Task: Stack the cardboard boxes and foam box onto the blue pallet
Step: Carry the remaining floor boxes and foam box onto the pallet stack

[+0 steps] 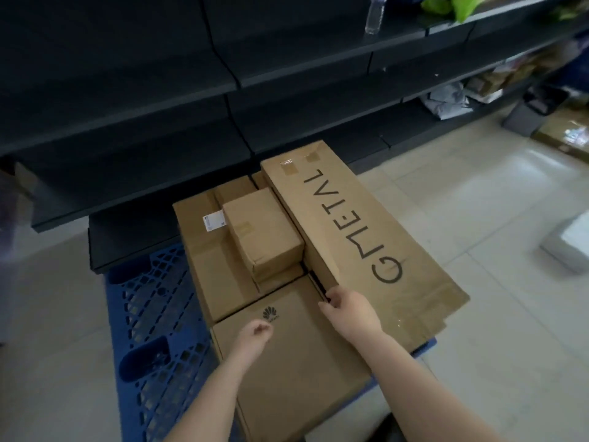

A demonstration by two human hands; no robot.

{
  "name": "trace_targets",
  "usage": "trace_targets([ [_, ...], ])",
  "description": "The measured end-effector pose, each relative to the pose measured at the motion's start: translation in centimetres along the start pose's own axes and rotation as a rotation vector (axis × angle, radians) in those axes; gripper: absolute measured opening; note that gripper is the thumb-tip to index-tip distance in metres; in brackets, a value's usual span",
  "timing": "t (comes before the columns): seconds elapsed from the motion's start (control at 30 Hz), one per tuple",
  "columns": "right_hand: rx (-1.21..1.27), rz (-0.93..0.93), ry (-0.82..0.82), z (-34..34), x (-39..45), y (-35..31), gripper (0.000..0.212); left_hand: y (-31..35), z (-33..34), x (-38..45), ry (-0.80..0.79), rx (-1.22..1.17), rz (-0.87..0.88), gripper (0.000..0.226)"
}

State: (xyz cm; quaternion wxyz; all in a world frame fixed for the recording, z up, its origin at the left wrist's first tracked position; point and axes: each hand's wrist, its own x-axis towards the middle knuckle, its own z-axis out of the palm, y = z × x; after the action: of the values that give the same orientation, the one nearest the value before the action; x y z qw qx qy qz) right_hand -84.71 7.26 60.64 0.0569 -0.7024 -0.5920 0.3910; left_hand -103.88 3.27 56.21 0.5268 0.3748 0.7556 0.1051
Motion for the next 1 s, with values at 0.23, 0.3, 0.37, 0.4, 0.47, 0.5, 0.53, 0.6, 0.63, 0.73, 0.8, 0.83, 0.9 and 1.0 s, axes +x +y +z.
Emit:
trace_targets([
  [0.23,0.033,0.146,0.174,-8.7,-3.0,8.4,0.036,10.8,8.2,-1.4,-0.059,0.181,0.330,0.012],
  [0.3,0.124,0.216,0.229,-12.2,-3.3,12.2,0.036,14.7,12.5,-1.5,-0.140,0.233,0.412,0.019],
  [0.37,0.192,0.267,0.267,-16.1,-3.8,16.5,0.036,18.7,17.5,-1.9,-0.230,0.295,0.471,0.022],
  [0.4,0.195,0.284,0.286,-18.2,-4.1,18.8,0.036,20.7,20.1,-2.3,-0.256,0.325,0.500,0.022],
  [0.47,0.181,0.313,0.341,-22.6,-4.9,23.6,0.037,24.5,25.7,-3.3,-0.275,0.369,0.551,0.023],
  [0.5,0.169,0.331,0.369,-24.8,-5.3,26.0,0.037,26.3,28.4,-3.8,-0.284,0.390,0.570,0.021],
  [0.53,0.154,0.352,0.392,-26.9,-5.8,28.4,0.037,28.0,31.1,-4.3,-0.300,0.427,0.588,0.017],
  [0.6,0.144,0.393,0.442,-30.8,-6.6,32.9,0.037,31.1,36.3,-5.1,-0.309,0.517,0.615,0.006],
  [0.63,0.155,0.414,0.466,-32.6,-6.8,35.1,0.037,32.7,38.6,-5.5,-0.306,0.548,0.626,0.008],
  [0.73,0.205,0.471,0.505,-36.8,-6.7,40.5,0.035,36.7,43.9,-6.3,-0.333,0.664,0.653,0.019],
  [0.8,0.238,0.502,0.504,-38.9,-5.7,43.4,0.034,39.3,46.8,-6.0,-0.366,0.726,0.659,0.022],
  [0.83,0.253,0.518,0.500,-40.1,-4.8,44.8,0.034,40.8,48.1,-5.4,-0.364,0.740,0.660,0.023],
  [0.9,0.274,0.545,0.484,-42.6,-2.5,47.4,0.035,44.2,50.7,-3.7,-0.345,0.746,0.664,0.023],
  [1.0,0.307,0.585,0.484,-46.9,1.2,51.0,0.035,49.5,54.5,-0.8,-0.334,0.756,0.674,0.021],
])
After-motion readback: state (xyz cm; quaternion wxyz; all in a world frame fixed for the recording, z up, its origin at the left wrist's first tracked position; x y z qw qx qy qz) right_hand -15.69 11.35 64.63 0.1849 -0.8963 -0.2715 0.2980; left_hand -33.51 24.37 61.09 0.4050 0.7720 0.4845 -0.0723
